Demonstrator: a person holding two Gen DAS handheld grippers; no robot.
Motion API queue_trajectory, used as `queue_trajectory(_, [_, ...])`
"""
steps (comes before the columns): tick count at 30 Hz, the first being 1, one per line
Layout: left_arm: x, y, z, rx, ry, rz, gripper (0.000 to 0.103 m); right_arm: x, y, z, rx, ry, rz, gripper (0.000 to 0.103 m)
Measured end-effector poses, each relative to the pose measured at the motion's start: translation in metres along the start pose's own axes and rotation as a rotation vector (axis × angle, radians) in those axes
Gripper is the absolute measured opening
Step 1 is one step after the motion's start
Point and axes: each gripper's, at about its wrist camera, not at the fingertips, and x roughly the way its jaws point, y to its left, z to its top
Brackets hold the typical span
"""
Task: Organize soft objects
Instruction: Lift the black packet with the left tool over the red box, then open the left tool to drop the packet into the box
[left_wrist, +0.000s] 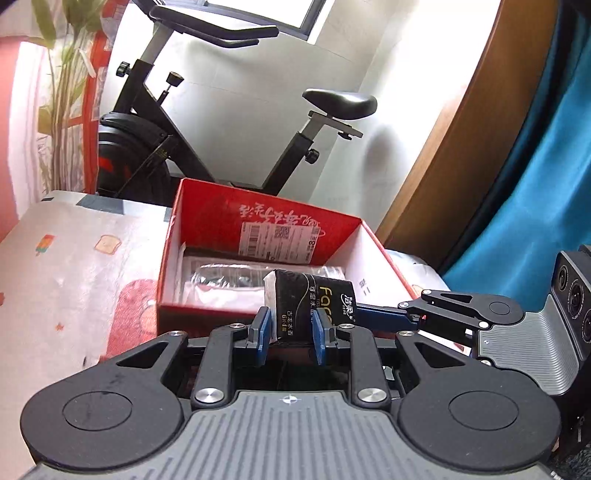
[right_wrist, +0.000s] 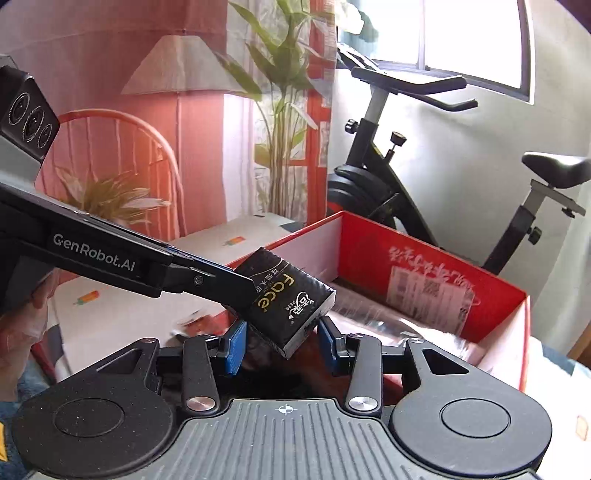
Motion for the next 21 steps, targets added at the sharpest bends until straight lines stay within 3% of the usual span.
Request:
queue_trajectory(7, [0.061,0.01,0.03,-0.085,0.081,-0.112,0.032,0.023,-0.058,0.01,0.079,0.032,-0.011,0.038])
queue_trajectory(12, [0.095,0.003,0.03,-0.074,0.137,-0.085,0.032,0.045,-0.082,0.004,0.113,0.106,-0.025,0.038])
queue_trajectory(21, [0.117,0.002,0.024,-0.033,0.178,-0.052,0.032,0.065,-0.098,-0.012,0.163,0.158,-0.01,0.038])
